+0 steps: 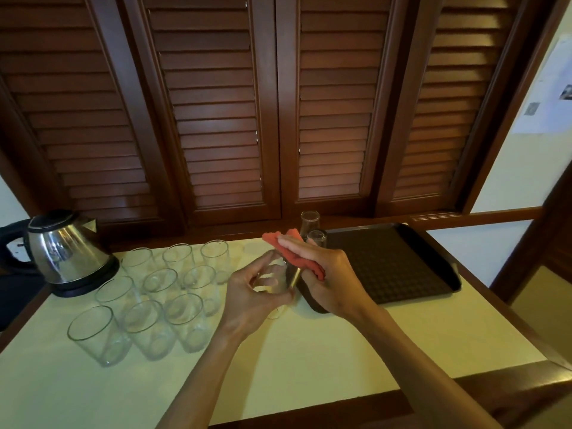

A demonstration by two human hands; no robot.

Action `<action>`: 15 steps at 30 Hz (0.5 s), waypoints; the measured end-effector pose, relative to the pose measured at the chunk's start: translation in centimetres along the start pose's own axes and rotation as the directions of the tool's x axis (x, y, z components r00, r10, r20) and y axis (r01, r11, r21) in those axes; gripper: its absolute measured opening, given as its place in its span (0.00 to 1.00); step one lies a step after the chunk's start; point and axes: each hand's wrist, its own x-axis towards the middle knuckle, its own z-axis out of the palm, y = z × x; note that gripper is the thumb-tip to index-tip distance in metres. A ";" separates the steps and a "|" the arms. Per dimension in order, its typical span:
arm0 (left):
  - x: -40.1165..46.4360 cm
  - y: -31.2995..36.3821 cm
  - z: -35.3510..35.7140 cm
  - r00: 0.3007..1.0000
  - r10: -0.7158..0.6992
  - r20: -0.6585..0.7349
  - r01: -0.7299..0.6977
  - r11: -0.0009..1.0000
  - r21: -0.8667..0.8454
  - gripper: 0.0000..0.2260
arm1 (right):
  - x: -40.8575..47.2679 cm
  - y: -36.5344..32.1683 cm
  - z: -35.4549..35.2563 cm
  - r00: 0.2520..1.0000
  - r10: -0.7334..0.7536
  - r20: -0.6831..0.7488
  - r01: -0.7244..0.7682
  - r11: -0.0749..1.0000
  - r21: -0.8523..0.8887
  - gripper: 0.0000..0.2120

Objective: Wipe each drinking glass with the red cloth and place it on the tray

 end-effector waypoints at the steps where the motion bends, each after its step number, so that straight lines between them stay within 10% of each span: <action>1: -0.1 0.0 0.3 1.000 -0.012 0.016 0.012 1.000 0.006 0.39 | 0.2 -0.1 0.1 1.000 -0.020 0.007 0.020 1.000 0.010 0.30; 15: 0.5 -1.7 0.9 0.984 -0.134 -0.114 0.124 0.988 -0.091 0.33 | -1.6 4.0 -1.2 0.996 -0.027 -0.087 0.029 0.999 0.027 0.28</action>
